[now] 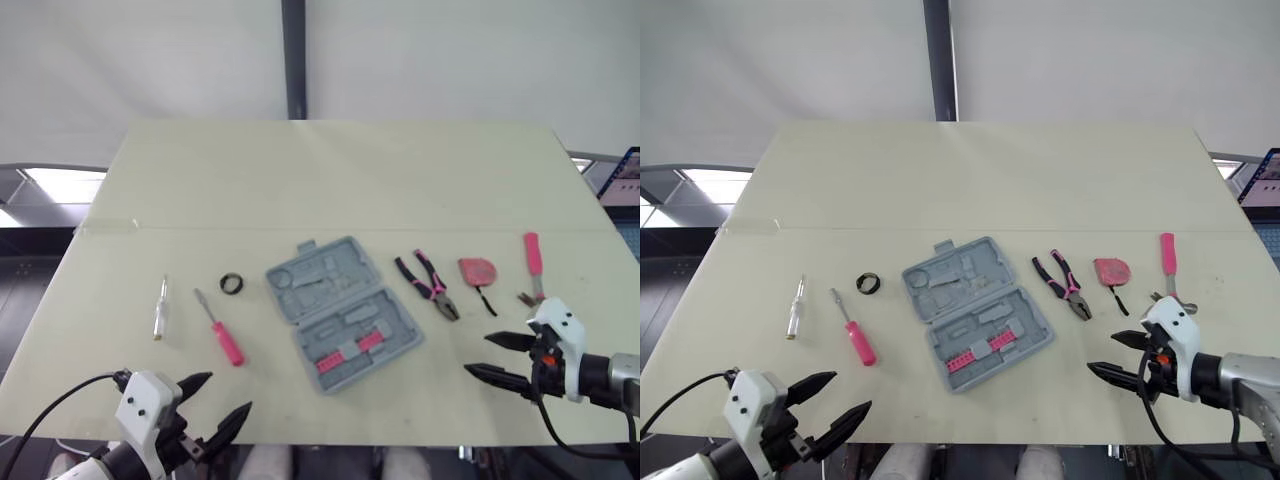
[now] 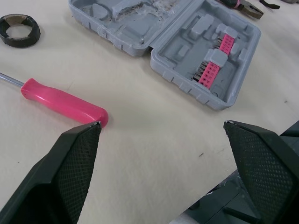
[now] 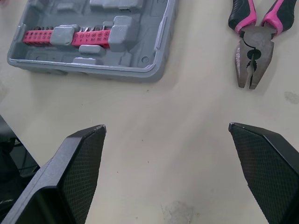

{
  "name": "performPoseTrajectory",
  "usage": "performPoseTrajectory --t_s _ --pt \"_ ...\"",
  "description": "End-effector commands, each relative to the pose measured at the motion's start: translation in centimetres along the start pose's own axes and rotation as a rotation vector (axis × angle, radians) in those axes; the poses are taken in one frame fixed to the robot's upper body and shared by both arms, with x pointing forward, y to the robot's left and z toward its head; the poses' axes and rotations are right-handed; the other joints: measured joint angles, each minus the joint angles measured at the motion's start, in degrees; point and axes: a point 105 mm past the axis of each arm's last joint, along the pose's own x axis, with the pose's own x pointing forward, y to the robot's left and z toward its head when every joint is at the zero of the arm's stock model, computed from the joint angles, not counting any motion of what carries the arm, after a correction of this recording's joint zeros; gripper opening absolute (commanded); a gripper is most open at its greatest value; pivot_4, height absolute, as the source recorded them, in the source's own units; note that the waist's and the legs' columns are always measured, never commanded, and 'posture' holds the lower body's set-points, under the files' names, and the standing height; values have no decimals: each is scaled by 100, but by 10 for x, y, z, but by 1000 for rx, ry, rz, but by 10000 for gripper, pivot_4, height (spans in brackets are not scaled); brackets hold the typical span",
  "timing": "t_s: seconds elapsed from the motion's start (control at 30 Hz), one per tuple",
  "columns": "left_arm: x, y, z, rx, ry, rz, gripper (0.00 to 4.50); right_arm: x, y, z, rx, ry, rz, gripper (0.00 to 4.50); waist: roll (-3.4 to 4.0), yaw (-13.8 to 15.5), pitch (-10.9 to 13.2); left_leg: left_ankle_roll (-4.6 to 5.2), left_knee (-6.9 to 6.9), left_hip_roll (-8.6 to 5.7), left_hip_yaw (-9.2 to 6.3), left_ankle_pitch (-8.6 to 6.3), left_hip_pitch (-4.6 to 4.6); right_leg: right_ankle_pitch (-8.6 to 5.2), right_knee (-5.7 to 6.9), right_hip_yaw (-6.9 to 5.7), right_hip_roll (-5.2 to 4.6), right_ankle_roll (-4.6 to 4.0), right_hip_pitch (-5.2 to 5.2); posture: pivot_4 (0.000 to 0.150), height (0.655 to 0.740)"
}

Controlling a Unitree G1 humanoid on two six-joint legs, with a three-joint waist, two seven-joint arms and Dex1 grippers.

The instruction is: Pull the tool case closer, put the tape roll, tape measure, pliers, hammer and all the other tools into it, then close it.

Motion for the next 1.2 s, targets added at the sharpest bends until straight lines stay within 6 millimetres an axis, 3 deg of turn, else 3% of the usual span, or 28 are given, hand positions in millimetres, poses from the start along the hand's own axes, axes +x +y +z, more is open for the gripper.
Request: performPoseTrajectory --t_s 0.03,0.97,1.07,1.2 --pt "0 -5 5 15 -24 -21 45000 0 2 3 -18 -8 17 44504 0 0 0 0 0 0 1 0 1 0 0 1 0 0 0 1500 7400" --pt "8 2 10 6 -34 -51 45000 5 2 10 -20 -30 21 44504 1 -3 0 0 0 12 24 -7 10 0 3 37 16 0 -7 1500 7400" --pt "13 9 19 13 -56 -46 36950 5 1 24 -56 -69 21 36141 2 -3 -1 0 0 12 23 -7 11 0 4 39 17 0 -7 1500 7400" --pt "27 20 33 8 -60 -60 16545 15 2 41 -103 -77 49 15843 3 -16 -1 -1 0 15 25 -7 17 1 11 44 19 1 -7 1500 7400"
